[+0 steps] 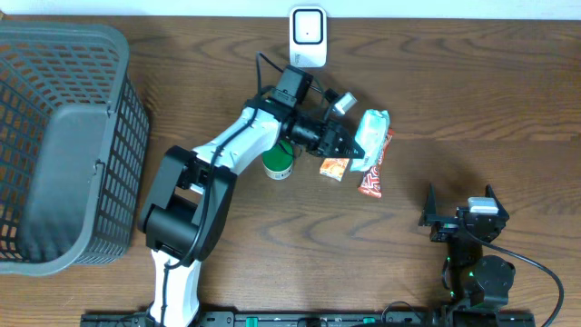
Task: Scan the item barcode
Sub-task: 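Carry the wipes pack right and set it down beside the TOP bar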
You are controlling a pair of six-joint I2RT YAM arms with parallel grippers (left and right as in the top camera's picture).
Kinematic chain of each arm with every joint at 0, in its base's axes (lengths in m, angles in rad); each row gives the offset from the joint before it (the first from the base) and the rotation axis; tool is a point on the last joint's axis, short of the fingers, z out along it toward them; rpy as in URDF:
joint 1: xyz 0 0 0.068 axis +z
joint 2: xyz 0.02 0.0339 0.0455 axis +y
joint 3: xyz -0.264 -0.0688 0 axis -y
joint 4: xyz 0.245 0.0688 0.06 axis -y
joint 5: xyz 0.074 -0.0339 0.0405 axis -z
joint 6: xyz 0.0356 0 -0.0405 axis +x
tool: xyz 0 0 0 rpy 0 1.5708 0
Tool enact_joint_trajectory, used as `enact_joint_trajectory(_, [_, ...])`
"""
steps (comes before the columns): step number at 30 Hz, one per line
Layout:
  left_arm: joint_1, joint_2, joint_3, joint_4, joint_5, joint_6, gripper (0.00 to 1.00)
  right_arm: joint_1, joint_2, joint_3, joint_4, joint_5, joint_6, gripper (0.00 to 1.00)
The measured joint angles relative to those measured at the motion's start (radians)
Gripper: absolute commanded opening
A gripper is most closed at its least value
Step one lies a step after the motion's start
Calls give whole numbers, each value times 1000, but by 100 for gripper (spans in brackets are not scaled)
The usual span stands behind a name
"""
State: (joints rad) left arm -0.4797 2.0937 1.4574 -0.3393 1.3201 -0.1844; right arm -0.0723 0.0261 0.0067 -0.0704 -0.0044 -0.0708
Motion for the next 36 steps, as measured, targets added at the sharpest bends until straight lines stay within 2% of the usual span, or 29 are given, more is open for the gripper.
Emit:
enact_joint_trajectory(11, [-2, 0, 0, 7, 27, -41, 7, 0, 0, 0, 0, 0, 0, 99])
enact_joint_trajectory(19, [-63, 0, 0, 3, -103, -44, 8, 0, 0, 0, 0, 0, 0, 99])
enact_joint_trajectory(27, [-136, 0, 0, 2, -127, -183, 8, 0, 0, 0, 0, 0, 0, 99])
enact_joint_trajectory(36, [-136, 2, -55, 7, -130, -214, 8, 0, 0, 0, 0, 0, 0, 99])
